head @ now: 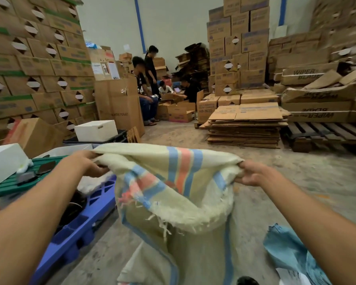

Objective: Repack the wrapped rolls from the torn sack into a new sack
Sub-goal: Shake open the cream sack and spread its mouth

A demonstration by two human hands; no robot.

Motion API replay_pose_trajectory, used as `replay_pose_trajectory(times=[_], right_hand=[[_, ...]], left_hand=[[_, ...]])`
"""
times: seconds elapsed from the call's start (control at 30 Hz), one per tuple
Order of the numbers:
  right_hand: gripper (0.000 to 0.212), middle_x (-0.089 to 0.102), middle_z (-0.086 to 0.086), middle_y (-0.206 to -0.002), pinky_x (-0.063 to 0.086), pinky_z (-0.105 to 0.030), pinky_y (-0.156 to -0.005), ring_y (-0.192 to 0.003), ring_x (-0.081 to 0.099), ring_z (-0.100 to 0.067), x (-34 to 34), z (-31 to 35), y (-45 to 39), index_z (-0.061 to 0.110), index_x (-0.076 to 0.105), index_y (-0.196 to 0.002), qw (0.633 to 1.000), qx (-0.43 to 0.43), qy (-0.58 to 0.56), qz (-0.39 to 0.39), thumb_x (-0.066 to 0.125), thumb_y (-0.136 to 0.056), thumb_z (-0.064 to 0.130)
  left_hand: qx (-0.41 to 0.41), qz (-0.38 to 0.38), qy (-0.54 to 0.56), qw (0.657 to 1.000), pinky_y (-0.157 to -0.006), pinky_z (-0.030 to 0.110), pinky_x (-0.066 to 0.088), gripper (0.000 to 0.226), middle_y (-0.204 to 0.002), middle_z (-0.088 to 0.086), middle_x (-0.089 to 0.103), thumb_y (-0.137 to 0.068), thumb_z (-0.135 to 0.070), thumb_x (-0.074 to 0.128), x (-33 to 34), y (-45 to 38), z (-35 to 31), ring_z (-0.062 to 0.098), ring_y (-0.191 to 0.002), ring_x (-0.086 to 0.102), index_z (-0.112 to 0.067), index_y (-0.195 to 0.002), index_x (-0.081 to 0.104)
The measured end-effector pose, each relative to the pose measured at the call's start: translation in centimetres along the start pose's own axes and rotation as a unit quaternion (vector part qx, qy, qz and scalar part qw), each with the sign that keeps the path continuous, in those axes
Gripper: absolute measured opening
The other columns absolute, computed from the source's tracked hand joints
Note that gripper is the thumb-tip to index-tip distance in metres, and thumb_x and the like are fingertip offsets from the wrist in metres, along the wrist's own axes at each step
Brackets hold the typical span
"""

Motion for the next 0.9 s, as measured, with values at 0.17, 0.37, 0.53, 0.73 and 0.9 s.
replay_pose_trajectory(times=[0.17, 0.37, 0.53, 0.73, 0.9], right_hand=[[0.030, 0.060, -0.025, -0.117, 0.056, -0.049, -0.085, -0.098, 0.060, -0.033, 6.2, 8.1, 0.3, 0.002, 0.055, -0.114, 0.958, -0.130, -0.243, 0.085, 0.027, -0.106, 0.009], [0.037, 0.056, -0.026, -0.131, 0.048, -0.051, -0.101, -0.121, 0.056, -0.039, 8.1, 13.9, 0.4, 0.004, 0.052, -0.127, 0.873, -0.345, -0.326, 0.110, 0.039, -0.092, 0.005], [0.028, 0.063, -0.015, -0.101, 0.053, -0.043, -0.088, -0.097, 0.061, -0.029, 7.4, 15.4, 2.2, 0.013, 0.058, -0.101, 0.857, -0.405, -0.312, 0.066, 0.041, -0.084, -0.001], [0.025, 0.069, -0.005, -0.081, 0.055, -0.027, -0.067, -0.079, 0.064, -0.021, 4.7, 8.4, 2.0, 0.015, 0.064, -0.085, 0.937, -0.304, -0.144, 0.100, 0.040, -0.088, 0.008], [0.029, 0.073, -0.010, -0.069, 0.055, -0.026, -0.045, -0.055, 0.070, -0.018, -2.7, -0.3, -1.4, 0.005, 0.060, -0.102, 0.997, -0.075, 0.030, 0.008, 0.031, -0.101, 0.006]], left_hand=[[0.166, 0.139, 0.113, 0.970, -0.067, 0.045, 0.053, 0.038, -0.117, 0.012, 0.063, -0.103, -0.026, 0.025, 3.9, 4.2, -5.2, 0.030, -0.082, 0.061, -0.010, -0.105, 0.060], [0.343, 0.217, 0.211, 0.889, -0.098, 0.050, 0.048, 0.046, -0.117, 0.013, 0.065, -0.100, -0.032, 0.022, 7.8, 9.5, -8.1, 0.033, -0.105, 0.061, -0.017, -0.097, 0.066], [0.361, 0.231, 0.229, 0.874, -0.097, 0.050, 0.050, 0.044, -0.107, 0.013, 0.070, -0.096, -0.030, 0.027, 8.1, 9.3, -8.6, 0.033, -0.103, 0.064, -0.016, -0.097, 0.069], [0.333, 0.284, 0.158, 0.885, -0.094, 0.047, 0.051, 0.061, -0.113, 0.015, 0.071, -0.076, -0.028, 0.047, 3.3, 5.4, -4.6, 0.034, -0.104, 0.067, -0.014, -0.134, 0.059], [0.130, 0.231, -0.337, 0.904, -0.068, 0.042, 0.061, 0.088, -0.100, 0.023, 0.073, -0.051, -0.024, 0.090, -5.5, -0.1, 4.8, 0.033, -0.079, 0.073, -0.004, -0.130, 0.056]])
Point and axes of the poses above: each hand's wrist, its own y-axis away from the middle knuckle, its own x-axis out of the palm, z = x × y, the point moved 3 cm from there along -y, towards the middle knuckle
